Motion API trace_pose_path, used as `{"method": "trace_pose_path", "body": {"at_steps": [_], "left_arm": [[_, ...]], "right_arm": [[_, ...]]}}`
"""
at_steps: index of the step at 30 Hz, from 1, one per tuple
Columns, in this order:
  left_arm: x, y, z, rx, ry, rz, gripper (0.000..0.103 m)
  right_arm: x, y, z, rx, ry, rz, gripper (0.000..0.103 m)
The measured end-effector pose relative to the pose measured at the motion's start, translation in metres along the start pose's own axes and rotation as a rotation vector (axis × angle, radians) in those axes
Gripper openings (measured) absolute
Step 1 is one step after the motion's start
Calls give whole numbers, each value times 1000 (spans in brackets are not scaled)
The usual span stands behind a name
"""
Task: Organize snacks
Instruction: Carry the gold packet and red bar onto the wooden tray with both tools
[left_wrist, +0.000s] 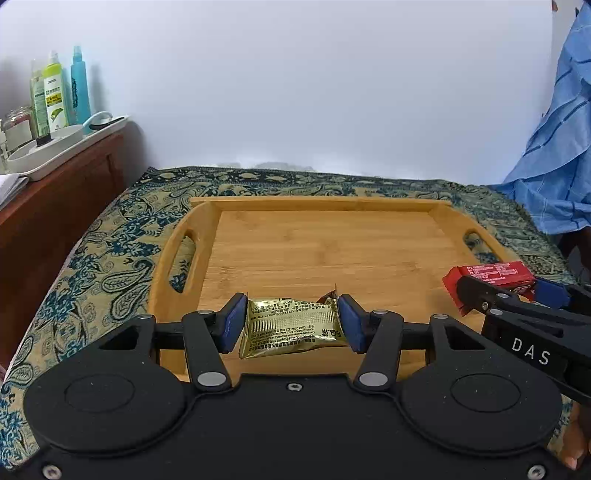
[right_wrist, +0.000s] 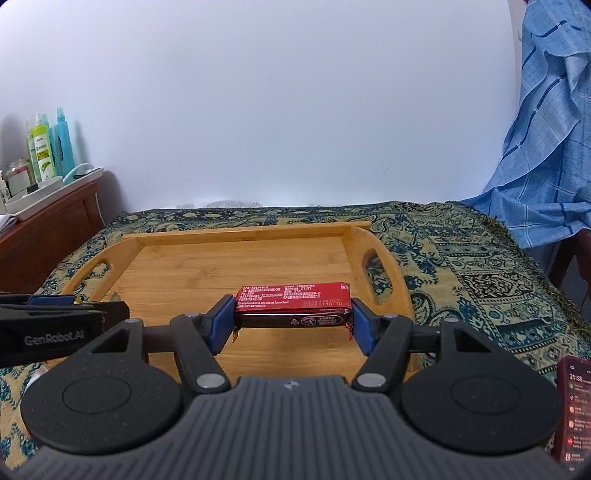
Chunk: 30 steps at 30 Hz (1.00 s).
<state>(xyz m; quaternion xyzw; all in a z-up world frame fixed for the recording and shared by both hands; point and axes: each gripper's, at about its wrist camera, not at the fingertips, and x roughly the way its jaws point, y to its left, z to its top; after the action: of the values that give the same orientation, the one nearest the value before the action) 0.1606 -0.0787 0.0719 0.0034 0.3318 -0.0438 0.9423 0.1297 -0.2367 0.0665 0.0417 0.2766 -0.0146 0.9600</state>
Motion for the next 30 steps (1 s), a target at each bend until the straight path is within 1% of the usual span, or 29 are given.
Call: {"method": "trace_pose_path", "body": {"at_steps": [5, 15, 30], "left_arm": [[16, -6, 3, 13, 20, 9, 52], [38, -8, 3, 11, 62, 28, 52], [54, -11, -5, 32, 99, 46, 52]], "right_arm": [[15, -3, 3, 11, 49, 12, 67], [34, -4, 3, 2, 119, 1, 67], [48, -2, 1, -7, 176, -10, 67]]}}
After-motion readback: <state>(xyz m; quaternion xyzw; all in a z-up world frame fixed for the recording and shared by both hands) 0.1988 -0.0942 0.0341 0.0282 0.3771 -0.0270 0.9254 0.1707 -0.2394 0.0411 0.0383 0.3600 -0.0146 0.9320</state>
